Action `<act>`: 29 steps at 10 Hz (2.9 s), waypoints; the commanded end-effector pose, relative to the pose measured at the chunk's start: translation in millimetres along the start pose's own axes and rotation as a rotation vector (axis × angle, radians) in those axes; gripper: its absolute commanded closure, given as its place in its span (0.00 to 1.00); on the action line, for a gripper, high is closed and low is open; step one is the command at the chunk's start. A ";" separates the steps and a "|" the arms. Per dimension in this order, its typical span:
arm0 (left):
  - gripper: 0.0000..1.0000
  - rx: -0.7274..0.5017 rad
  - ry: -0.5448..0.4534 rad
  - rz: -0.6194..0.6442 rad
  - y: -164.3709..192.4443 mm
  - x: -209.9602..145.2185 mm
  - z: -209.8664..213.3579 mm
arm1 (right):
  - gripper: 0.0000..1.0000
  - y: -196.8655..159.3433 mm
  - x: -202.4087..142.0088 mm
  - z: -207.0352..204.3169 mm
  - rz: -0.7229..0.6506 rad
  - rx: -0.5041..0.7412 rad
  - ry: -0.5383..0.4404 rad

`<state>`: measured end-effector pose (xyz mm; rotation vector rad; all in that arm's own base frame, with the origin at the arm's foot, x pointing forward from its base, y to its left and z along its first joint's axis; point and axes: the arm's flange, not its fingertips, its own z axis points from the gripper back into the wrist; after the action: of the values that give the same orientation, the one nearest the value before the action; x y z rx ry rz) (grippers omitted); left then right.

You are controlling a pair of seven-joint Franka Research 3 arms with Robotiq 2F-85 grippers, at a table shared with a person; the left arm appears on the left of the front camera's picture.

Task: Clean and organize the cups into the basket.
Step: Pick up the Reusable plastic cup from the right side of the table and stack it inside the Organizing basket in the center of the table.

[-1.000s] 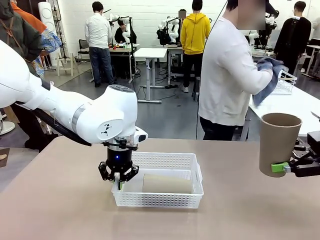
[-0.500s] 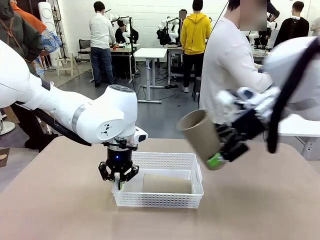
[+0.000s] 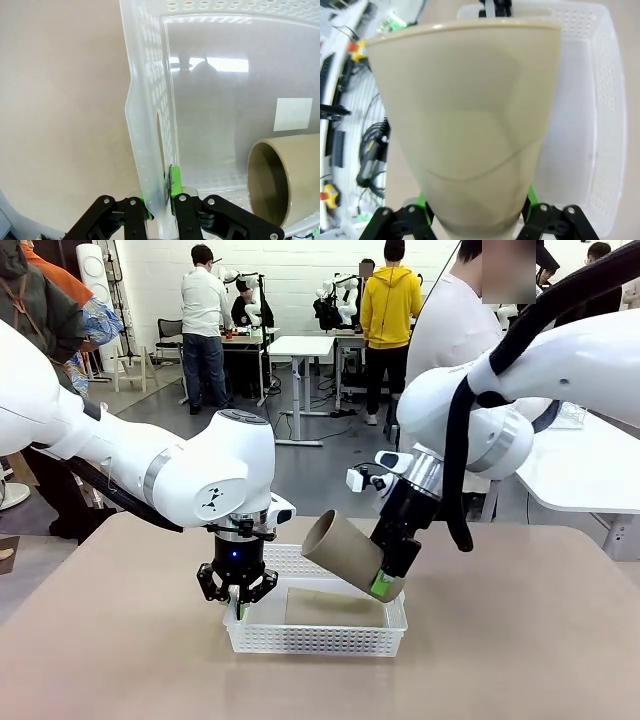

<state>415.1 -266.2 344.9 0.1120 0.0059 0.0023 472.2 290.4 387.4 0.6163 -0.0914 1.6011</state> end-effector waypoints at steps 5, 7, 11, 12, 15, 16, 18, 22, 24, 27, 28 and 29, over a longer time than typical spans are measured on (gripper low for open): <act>1.00 0.003 0.002 0.020 -3.6 -1.1 -1.0 | 0.21 -25.9 16.5 -3.5 0.021 0.014 0.090; 1.00 0.003 0.002 0.020 -3.6 -1.1 -1.0 | 0.21 -39.2 17.2 -12.8 0.042 -0.001 0.128; 1.00 0.003 0.002 0.020 -3.6 -1.1 -1.0 | 0.21 -61.9 11.0 -29.5 0.068 0.004 0.176; 1.00 0.003 0.002 0.020 -3.6 -1.1 -1.0 | 0.21 -64.6 10.6 -33.4 0.091 0.008 0.183; 1.00 0.003 0.002 0.020 -3.6 -1.1 -1.0 | 0.01 -64.1 10.8 -32.4 0.092 0.015 0.157; 1.00 0.003 0.002 0.020 -3.6 -1.1 -1.0 | 0.00 -62.5 11.5 -30.5 0.091 0.013 0.151; 1.00 0.003 0.002 0.020 -3.6 -1.1 -1.0 | 0.00 -58.1 13.3 -25.0 0.096 0.004 0.143; 1.00 0.003 0.002 0.020 -3.6 -1.1 -1.0 | 0.00 -45.9 9.0 -10.2 0.107 -0.017 0.107; 1.00 0.003 0.002 0.020 -3.6 -1.1 -1.0 | 0.00 -13.6 -10.9 22.9 0.137 -0.042 0.000; 1.00 0.003 0.002 0.020 -3.6 -1.1 -1.0 | 0.00 59.0 -94.1 95.0 0.236 -0.156 -0.313; 1.00 0.003 0.002 0.020 -3.6 -1.1 -1.0 | 0.00 73.8 -123.7 110.5 0.246 -0.199 -0.392; 1.00 0.003 0.002 0.020 -3.6 -1.1 -1.0 | 0.00 90.5 -170.4 127.5 0.263 -0.246 -0.505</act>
<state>415.3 -266.0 344.8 0.1118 0.0061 0.0030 443.7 109.3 465.4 0.7663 -0.6803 1.6327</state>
